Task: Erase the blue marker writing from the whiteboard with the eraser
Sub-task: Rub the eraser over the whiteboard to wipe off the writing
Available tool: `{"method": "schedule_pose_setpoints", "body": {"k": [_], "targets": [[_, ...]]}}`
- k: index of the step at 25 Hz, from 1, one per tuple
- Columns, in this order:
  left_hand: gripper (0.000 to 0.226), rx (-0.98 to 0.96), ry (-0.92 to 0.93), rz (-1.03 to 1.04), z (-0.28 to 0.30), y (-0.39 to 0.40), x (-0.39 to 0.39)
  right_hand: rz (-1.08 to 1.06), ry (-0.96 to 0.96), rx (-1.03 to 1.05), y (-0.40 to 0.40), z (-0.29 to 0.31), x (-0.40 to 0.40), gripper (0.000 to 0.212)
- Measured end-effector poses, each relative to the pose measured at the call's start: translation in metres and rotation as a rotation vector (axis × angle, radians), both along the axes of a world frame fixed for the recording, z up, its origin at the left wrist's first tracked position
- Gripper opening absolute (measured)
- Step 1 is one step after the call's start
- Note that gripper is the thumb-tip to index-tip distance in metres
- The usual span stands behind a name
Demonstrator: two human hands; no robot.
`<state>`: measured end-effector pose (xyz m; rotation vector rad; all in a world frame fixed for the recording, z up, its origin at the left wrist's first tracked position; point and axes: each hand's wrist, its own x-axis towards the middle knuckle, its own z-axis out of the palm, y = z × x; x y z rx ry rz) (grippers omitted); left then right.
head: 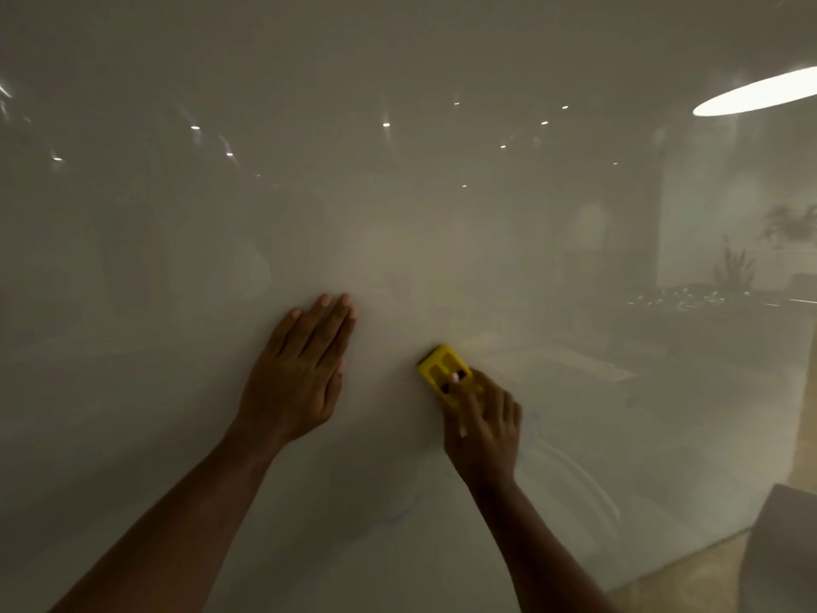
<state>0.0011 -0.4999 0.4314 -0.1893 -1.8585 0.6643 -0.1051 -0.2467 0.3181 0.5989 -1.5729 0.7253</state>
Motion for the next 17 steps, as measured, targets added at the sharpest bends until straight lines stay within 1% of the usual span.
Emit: {"method": "schedule_pose_setpoints", "body": {"k": [1, 2, 3, 5, 6, 7, 8, 10, 11, 12, 13, 14, 17], "targets": [[0.069, 0.026, 0.018, 0.000, -0.001, 0.007, -0.005, 0.006, -0.086, -0.104, -0.004, -0.009, 0.001, 0.034], [0.069, 0.054, 0.040, -0.002, -0.002, 0.015, -0.010, -0.024, -0.063, -0.076, -0.009, -0.022, 0.002, 0.033], [0.070, 0.084, 0.064, -0.003, -0.004, 0.023, -0.016, -0.033, 0.036, 0.082, -0.011, -0.036, 0.004, 0.033], [0.071, 0.136, 0.099, 0.002, -0.008, 0.031, -0.023, 0.002, 0.242, 0.492, 0.009, -0.044, -0.007, 0.031], [0.071, 0.144, 0.108, -0.006, -0.011, 0.033, -0.027, -0.030, 0.308, 0.594, 0.028, -0.035, -0.014, 0.030], [0.070, 0.139, 0.117, -0.011, -0.011, 0.033, -0.029, -0.070, 0.305, 0.584, 0.041, -0.023, -0.019, 0.031], [0.070, 0.139, 0.123, -0.011, -0.012, 0.033, -0.031, -0.117, 0.254, 0.459, 0.050, -0.013, -0.023, 0.035], [0.070, 0.146, 0.126, -0.012, -0.013, 0.033, -0.030, -0.149, 0.035, 0.103, 0.055, 0.001, -0.024, 0.043], [0.069, 0.149, 0.124, -0.012, -0.013, 0.034, -0.030, -0.108, -0.052, -0.027, 0.047, -0.001, -0.022, 0.042], [0.069, 0.139, 0.121, -0.014, -0.014, 0.034, -0.029, -0.050, -0.105, -0.102, 0.034, -0.008, -0.017, 0.040], [0.068, 0.116, 0.113, -0.016, -0.014, 0.035, -0.029, -0.001, -0.129, -0.096, 0.018, -0.020, -0.010, 0.036], [0.067, 0.089, 0.102, -0.023, -0.014, 0.035, -0.029, 0.015, -0.094, -0.025, 0.003, -0.035, -0.003, 0.032], [0.067, 0.020, 0.061, -0.060, -0.012, 0.034, -0.028, 0.088, 0.190, 0.519, -0.009, -0.082, 0.014, 0.022]]}}
